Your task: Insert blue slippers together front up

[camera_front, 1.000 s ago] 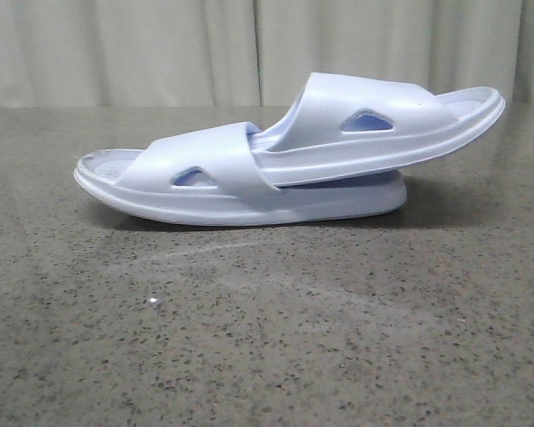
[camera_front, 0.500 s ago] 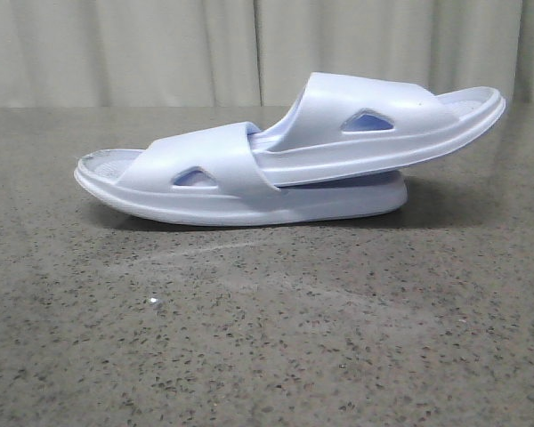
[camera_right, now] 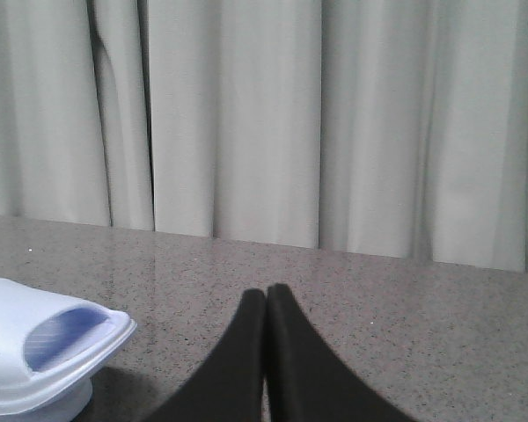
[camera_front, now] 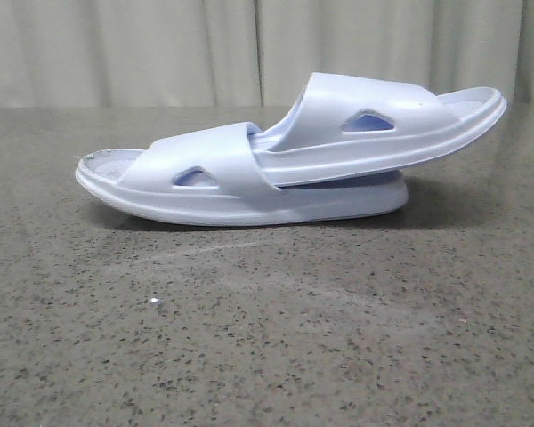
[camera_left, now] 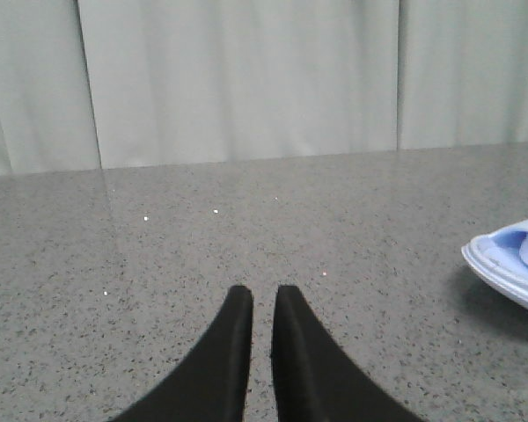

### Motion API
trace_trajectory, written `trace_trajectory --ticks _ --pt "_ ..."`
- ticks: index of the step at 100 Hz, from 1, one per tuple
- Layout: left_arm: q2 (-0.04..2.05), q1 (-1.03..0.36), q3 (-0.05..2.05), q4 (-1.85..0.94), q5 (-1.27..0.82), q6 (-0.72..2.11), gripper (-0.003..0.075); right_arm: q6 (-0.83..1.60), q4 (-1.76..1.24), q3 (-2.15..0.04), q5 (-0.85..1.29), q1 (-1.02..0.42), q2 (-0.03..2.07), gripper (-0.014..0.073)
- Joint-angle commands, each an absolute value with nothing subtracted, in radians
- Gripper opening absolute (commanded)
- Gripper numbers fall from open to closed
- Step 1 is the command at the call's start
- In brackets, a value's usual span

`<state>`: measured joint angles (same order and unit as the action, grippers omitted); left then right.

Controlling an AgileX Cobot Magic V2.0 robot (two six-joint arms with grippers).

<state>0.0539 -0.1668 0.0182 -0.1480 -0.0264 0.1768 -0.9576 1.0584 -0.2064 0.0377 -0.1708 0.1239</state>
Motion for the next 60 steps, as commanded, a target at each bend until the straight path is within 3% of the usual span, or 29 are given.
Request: trace_trajectory --ticks 1,60 --pt "0.052 -0.176 0.018 -0.056 0.108 0.065 0.0016 -0.953 1.072 -0.232 0.009 -0.166 0.130 -0.0107" --pt "-0.033 -0.174 -0.011 0.044 0.078 0.019 0.0016 -0.953 1.072 -0.232 0.009 -0.166 0.130 -0.0107"
